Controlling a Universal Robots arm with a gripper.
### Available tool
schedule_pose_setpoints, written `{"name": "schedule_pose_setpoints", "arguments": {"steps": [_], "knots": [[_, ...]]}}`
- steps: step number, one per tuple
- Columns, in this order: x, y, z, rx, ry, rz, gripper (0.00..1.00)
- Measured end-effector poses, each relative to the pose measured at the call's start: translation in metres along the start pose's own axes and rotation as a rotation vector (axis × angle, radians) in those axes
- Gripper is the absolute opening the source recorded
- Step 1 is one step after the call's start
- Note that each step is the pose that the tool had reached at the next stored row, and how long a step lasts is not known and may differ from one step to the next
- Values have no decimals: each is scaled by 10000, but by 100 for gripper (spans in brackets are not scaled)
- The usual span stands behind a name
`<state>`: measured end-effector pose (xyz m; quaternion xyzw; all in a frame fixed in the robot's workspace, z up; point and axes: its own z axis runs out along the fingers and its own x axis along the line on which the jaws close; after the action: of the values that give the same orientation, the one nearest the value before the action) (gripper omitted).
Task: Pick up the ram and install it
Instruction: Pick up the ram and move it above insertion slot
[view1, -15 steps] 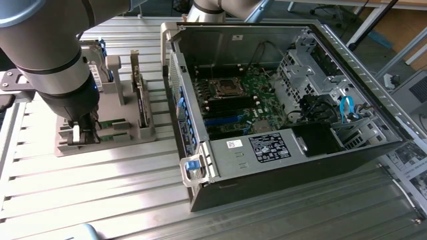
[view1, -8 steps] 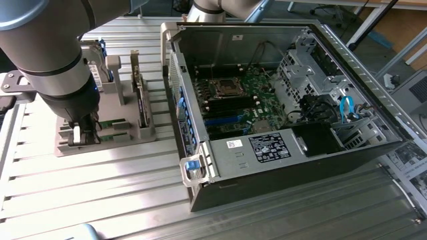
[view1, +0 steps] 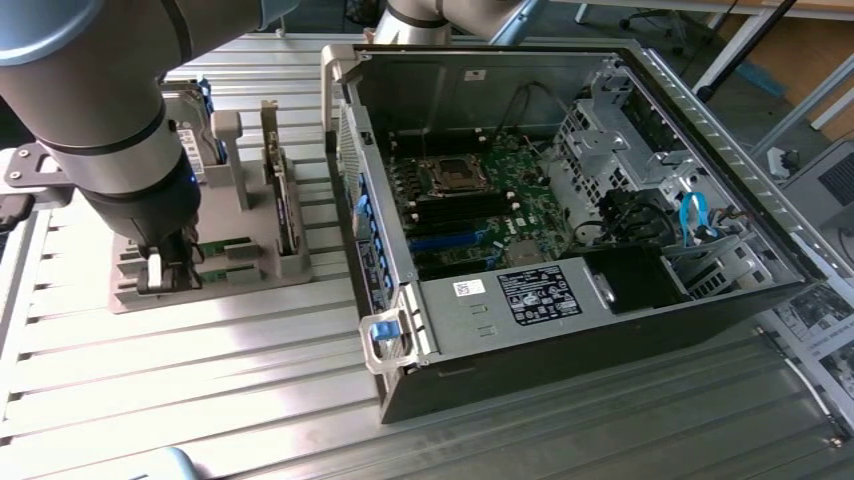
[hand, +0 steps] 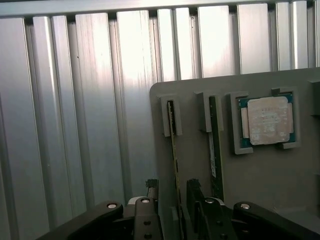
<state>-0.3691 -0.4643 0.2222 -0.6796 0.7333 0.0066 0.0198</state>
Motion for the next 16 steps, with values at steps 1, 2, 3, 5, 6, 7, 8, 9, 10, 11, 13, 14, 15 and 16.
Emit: {"name": "schedule_pose_setpoints", "arguments": {"steps": [1, 2, 3, 5, 6, 7, 8, 9, 10, 11, 13, 14, 15, 16], "knots": [[0, 0, 3, 0, 0, 0, 36], [0, 0, 6, 0, -1, 0, 36], [0, 0, 8, 0, 0, 0, 36], [1, 0, 14, 0, 0, 0, 36], [1, 0, 17, 0, 0, 0, 36], [1, 0, 21, 0, -1, 0, 36], [1, 0, 23, 0, 0, -1, 36], [1, 0, 26, 0, -1, -1, 36], [1, 1, 28, 0, 0, 0, 36], [1, 0, 31, -1, -1, -1, 36], [1, 0, 38, 1, -1, -1, 36], [2, 1, 41, 0, 0, -1, 36], [2, 1, 44, 0, -1, -1, 36], [2, 1, 48, 0, -1, -1, 36]]}}
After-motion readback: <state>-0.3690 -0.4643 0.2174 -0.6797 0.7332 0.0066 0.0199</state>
